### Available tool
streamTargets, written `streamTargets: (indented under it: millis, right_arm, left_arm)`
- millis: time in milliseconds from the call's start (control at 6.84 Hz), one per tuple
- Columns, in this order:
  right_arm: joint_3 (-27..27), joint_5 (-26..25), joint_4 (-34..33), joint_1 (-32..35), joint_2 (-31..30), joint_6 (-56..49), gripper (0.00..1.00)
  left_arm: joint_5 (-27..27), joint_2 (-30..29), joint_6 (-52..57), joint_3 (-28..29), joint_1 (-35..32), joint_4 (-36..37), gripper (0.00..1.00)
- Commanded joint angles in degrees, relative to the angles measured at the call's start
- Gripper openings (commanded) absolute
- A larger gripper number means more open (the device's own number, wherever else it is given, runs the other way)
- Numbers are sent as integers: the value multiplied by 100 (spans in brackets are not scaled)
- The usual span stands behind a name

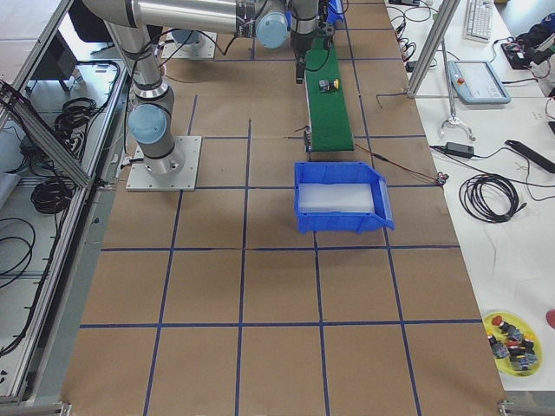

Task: Transport two buttons from left to right
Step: 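Release the red button on the belt while the right gripper reaches toward the yellow button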

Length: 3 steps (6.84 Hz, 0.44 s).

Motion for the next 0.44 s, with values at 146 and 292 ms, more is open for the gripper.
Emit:
streamTargets:
  millis: [146,292]
  right_arm:
    - [-63,0,-659,119,420,-189,100]
    - [-72,0,-853,93,595,-269,100]
  left_arm:
    - [-9,266,-34,241,-48,-369,99]
    - [-26,546,-51,355,-57,-868,99]
